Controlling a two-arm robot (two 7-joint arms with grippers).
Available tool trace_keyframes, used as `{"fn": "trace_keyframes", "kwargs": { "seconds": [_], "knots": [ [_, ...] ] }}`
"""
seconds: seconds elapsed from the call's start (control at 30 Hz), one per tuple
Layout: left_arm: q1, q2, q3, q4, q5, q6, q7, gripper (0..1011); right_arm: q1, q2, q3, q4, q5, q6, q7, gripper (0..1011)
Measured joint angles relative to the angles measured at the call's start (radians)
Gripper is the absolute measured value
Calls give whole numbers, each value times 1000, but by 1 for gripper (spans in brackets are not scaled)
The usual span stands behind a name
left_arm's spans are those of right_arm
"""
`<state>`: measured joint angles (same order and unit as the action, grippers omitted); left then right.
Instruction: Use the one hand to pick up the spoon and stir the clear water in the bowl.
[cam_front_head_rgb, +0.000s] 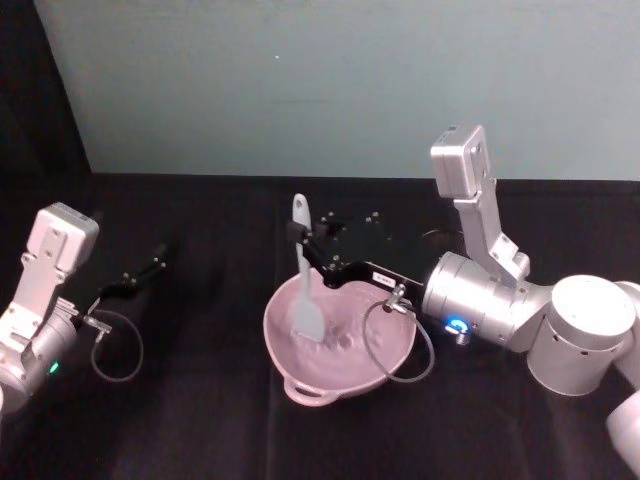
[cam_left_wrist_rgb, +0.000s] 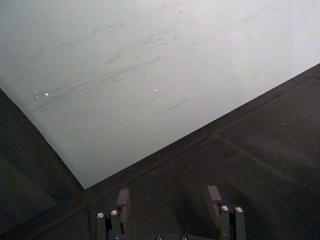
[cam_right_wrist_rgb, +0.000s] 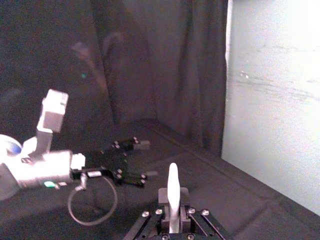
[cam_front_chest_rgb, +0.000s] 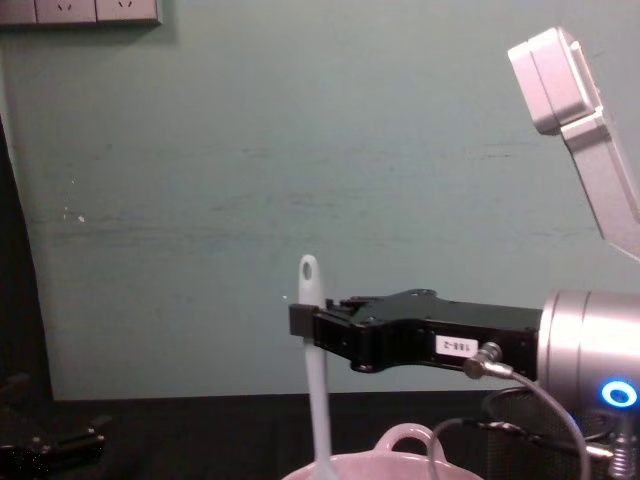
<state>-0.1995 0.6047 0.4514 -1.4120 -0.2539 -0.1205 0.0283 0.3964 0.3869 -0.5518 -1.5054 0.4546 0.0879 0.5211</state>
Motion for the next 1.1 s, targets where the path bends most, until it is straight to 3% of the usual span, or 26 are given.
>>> {"fn": "trace_keyframes", "kwargs": {
  "seconds": [0.17,0.27,0.57,0.8,1.1],
  "knots": [
    [0,0,0,0,0,0,0,1005,6,-33,12,39,57,3,16,120],
    [0,0,0,0,0,0,0,1005,18,-60,31,97,107,15,15,120],
    [0,0,0,0,0,0,0,1005,46,-75,61,175,160,14,-2,120],
    [0,0,0,0,0,0,0,1005,55,-39,69,170,125,9,-54,120],
    [0,0,0,0,0,0,0,1005,33,17,60,76,32,25,-92,120]
  ]
}}
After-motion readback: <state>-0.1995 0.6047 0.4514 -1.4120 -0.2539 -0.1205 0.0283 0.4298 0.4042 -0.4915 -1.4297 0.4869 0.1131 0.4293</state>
